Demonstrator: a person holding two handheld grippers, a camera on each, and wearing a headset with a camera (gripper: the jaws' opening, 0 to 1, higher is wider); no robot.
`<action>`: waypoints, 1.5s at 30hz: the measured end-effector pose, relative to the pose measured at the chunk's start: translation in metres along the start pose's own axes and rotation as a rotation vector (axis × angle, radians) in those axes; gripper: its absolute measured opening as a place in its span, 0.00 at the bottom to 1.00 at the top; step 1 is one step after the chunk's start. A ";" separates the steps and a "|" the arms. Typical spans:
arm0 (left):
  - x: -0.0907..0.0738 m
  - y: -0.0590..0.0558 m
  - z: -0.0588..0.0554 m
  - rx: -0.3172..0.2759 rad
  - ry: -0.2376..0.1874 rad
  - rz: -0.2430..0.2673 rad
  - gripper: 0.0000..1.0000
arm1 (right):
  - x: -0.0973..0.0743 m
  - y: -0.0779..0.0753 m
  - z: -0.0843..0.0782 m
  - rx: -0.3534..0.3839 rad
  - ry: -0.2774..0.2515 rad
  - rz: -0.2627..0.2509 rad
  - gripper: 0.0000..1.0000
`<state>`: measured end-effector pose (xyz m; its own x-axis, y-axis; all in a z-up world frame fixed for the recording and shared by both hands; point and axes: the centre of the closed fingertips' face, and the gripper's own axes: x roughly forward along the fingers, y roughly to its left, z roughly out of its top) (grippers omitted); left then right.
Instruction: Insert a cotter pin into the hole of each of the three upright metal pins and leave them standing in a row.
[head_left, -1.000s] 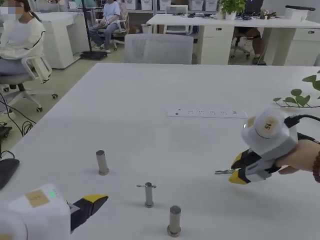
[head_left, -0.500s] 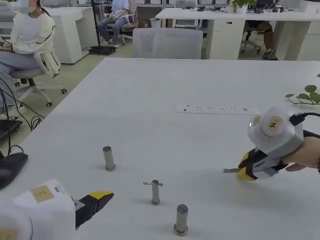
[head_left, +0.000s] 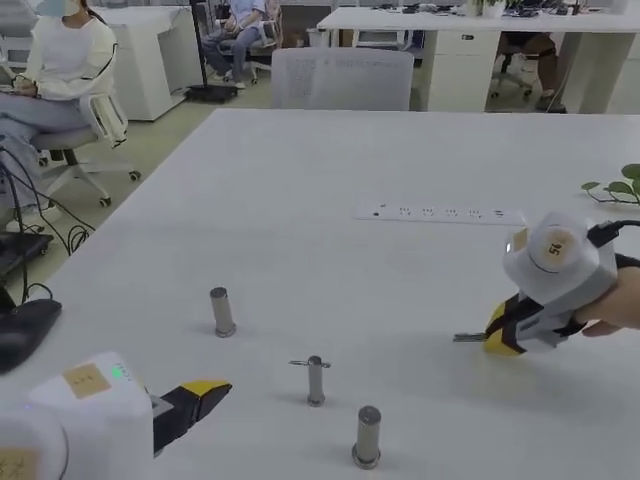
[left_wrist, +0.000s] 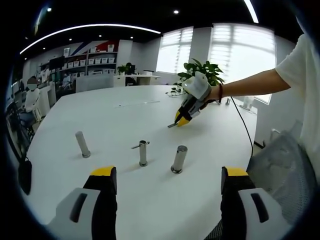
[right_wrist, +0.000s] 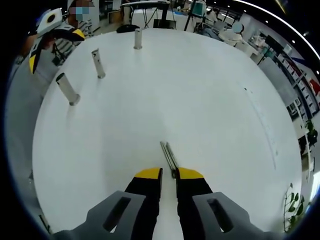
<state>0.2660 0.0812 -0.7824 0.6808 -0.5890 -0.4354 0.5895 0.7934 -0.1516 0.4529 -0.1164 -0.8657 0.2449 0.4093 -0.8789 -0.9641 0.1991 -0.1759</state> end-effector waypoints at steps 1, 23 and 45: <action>0.000 0.000 0.000 -0.003 0.000 0.000 0.85 | 0.000 0.000 0.000 -0.003 0.003 0.000 0.13; 0.000 0.000 0.001 0.003 0.009 -0.010 0.83 | 0.000 0.007 0.004 -0.099 0.083 0.078 0.07; -0.003 -0.001 0.000 0.008 0.019 -0.017 0.82 | 0.000 0.008 0.003 -0.126 0.133 0.134 0.04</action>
<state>0.2640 0.0820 -0.7808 0.6625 -0.5989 -0.4499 0.6041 0.7823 -0.1520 0.4451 -0.1123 -0.8663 0.1061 0.3021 -0.9473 -0.9944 0.0346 -0.1003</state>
